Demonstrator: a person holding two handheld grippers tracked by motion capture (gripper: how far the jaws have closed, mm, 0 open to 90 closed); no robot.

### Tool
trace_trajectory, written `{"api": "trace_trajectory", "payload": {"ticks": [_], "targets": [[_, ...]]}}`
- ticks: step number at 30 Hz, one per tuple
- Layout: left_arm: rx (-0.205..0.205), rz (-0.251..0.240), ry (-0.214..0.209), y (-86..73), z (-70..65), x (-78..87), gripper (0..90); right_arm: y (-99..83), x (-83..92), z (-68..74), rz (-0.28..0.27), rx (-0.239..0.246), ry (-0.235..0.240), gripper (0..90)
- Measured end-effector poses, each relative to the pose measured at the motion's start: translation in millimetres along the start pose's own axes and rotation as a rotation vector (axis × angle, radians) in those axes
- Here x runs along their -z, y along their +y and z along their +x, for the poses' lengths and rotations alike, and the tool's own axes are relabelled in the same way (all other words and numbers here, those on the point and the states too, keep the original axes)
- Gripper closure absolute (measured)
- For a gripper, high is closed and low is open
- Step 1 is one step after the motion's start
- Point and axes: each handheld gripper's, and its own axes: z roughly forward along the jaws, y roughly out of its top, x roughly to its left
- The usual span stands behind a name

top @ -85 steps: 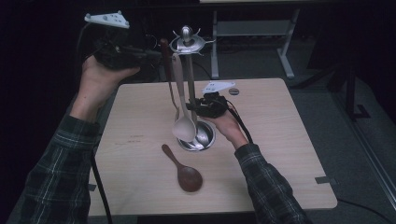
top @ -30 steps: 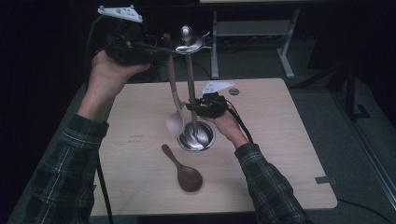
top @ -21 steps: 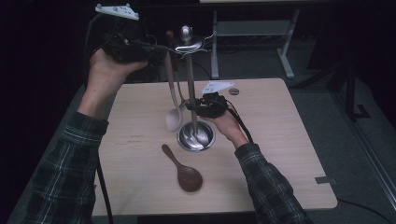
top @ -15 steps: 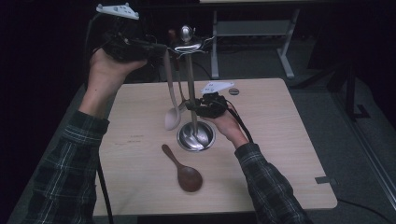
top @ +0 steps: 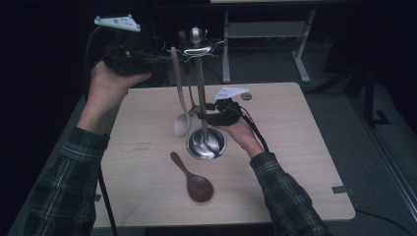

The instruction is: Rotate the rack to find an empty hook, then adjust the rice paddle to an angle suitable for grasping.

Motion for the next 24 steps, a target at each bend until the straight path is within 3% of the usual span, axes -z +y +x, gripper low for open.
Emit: {"api": "trace_trajectory", "payload": {"ticks": [4,11,14,21,24], "targets": [[0.004,0.007,-0.017,-15.8,-3.4,2.0,90.0,-5.1,10.2,0.2,-0.004,-0.004,-0.012,45.7],[0.020,0.039,-0.026,-51.6,-10.3,-3.7,90.0,-16.9,33.5,6.4,0.017,0.000,-0.007,47.2],[0.025,0.056,-0.022,-67.4,-15.5,-7.4,90.0,-21.9,41.7,7.3,0.031,-0.016,0.006,56.2],[0.045,0.082,-0.007,-108.2,-26.7,-13.3,90.0,-35.5,57.0,12.7,0.076,-0.020,0.003,86.7],[0.059,0.092,-0.006,-126.1,-30.4,-18.4,90.0,-42.4,61.4,16.5,0.103,-0.015,0.014,89.8]]}}
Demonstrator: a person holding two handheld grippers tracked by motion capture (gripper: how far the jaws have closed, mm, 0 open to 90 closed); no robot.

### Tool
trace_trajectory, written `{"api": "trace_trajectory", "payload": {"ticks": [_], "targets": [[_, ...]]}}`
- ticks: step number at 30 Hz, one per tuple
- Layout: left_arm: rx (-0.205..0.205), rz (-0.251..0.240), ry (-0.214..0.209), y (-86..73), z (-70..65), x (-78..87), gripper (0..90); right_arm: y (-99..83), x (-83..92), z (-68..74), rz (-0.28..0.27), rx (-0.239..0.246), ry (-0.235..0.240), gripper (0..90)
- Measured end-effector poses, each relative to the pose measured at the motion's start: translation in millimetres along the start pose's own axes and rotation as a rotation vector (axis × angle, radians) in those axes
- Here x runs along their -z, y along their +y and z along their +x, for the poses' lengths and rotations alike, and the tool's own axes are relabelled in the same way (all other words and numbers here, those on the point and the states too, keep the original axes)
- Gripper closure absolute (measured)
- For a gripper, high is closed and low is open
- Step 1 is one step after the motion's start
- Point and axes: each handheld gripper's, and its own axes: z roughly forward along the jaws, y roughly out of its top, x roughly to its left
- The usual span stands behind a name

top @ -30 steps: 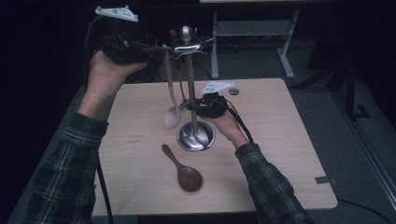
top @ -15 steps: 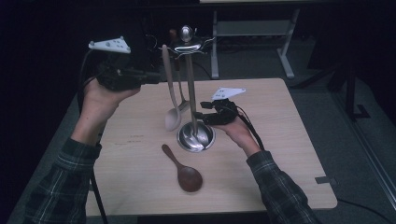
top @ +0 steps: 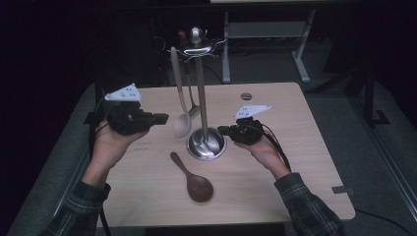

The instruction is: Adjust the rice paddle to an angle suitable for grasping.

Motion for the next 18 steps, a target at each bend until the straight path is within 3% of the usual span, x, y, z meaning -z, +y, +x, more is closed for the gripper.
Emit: {"api": "trace_trajectory", "payload": {"ticks": [6,10,18], "targets": [[0.017,0.044,0.016,-36.0,-7.4,-21.8,90.0,-14.1,2.4,10.7,0.039,0.056,0.024,89.8],[0.029,0.061,0.018,-57.1,-13.0,-35.8,90.0,-25.2,4.4,16.2,0.056,0.050,0.053,89.8],[0.028,0.123,0.015,-92.3,-24.0,-63.9,90.0,-45.0,8.1,27.8,0.082,0.061,0.058,89.8]]}}
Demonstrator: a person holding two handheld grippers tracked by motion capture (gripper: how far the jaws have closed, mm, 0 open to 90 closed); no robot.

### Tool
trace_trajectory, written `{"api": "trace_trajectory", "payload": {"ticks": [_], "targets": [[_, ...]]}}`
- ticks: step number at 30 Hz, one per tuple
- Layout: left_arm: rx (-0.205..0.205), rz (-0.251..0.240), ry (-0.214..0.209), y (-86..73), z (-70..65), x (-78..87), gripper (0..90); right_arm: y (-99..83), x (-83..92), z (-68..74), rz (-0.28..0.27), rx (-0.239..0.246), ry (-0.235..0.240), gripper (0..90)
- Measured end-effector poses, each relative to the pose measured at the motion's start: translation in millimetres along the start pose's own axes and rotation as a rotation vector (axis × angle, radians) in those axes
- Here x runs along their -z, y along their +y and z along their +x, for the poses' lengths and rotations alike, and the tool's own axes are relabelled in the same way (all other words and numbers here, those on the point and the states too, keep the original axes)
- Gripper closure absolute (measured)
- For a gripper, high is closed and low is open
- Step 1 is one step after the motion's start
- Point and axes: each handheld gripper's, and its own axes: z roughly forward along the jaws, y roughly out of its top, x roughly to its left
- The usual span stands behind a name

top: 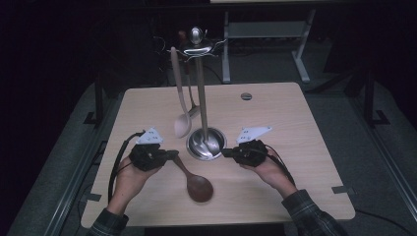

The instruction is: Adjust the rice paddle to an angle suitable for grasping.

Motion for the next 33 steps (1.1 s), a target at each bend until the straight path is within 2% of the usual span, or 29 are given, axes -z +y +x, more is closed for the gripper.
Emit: {"api": "trace_trajectory", "payload": {"ticks": [4,6,7,9,11,12,14,17,18,22,23,27,33], "targets": [[0.035,-0.007,-0.009,-18.4,0.5,-13.2,90.0,-10.9,-5.8,4.7,0.026,-0.005,0.024,89.8],[0.034,0.021,-0.014,-29.8,1.8,-21.6,90.0,-15.5,-10.9,6.6,0.042,-0.013,0.041,89.8],[0.049,0.037,-0.025,-37.1,3.0,-27.0,90.0,-17.5,-14.0,7.9,0.050,-0.013,0.046,89.8],[0.061,0.050,-0.028,-43.7,3.8,-33.1,90.0,-22.1,-22.2,11.7,0.061,-0.013,0.076,89.8],[0.065,0.077,-0.026,-47.8,5.8,-37.7,90.0,-24.8,-28.2,14.6,0.080,-0.002,0.084,89.8],[0.062,0.076,-0.025,-49.3,7.7,-39.7,90.0,-26.4,-32.4,16.3,0.093,0.000,0.093,89.8],[0.084,0.067,-0.033,-51.7,9.1,-43.5,90.0,-28.6,-39.8,19.2,0.114,0.000,0.107,89.8],[0.081,0.094,-0.030,-54.9,11.5,-48.9,90.0,-31.0,-49.3,23.8,0.133,0.004,0.126,89.8],[0.081,0.099,-0.030,-55.5,12.0,-50.6,90.0,-31.1,-52.1,25.3,0.136,0.020,0.129,89.8],[0.090,0.110,-0.040,-57.2,12.3,-56.2,90.0,-32.8,-58.7,29.3,0.154,0.053,0.138,89.8],[0.086,0.116,-0.038,-57.5,12.0,-57.5,90.0,-33.2,-59.7,31.2,0.160,0.039,0.141,89.8],[0.076,0.141,-0.037,-58.2,11.5,-60.6,90.0,-34.5,-63.5,32.8,0.170,0.053,0.149,89.8],[0.084,0.147,-0.036,-58.8,12.7,-61.3,90.0,-33.8,-68.2,40.2,0.184,0.057,0.175,89.8]]}}
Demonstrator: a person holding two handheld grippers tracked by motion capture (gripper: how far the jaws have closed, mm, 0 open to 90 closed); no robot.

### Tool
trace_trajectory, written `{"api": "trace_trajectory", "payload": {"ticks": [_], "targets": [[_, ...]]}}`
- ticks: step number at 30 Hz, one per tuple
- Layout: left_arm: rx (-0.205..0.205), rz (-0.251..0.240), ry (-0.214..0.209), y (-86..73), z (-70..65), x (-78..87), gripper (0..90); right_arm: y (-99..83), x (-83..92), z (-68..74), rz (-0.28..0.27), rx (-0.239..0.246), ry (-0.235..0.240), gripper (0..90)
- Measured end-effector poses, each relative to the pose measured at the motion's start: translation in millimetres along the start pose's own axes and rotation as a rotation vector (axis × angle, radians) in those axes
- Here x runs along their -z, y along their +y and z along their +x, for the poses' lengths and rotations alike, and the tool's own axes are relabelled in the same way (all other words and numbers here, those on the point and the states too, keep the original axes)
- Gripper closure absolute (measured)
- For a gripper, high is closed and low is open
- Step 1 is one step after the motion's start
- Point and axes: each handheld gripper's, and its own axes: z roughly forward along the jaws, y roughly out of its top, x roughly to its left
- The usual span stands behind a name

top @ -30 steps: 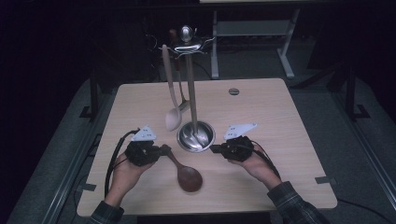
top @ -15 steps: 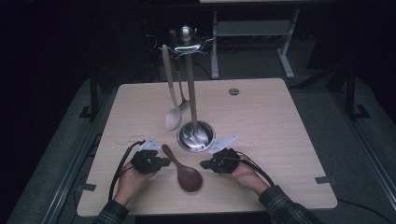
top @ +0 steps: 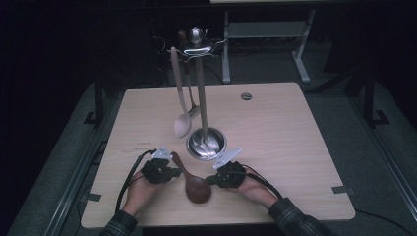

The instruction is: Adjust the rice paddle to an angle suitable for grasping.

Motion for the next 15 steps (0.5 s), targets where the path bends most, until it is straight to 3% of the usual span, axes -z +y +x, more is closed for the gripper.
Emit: {"api": "trace_trajectory", "payload": {"ticks": [15], "targets": [[0.033,-0.003,0.009,-2.9,5.3,2.0,90.0,11.1,-18.8,16.9,0.009,0.045,0.072,89.8]]}}
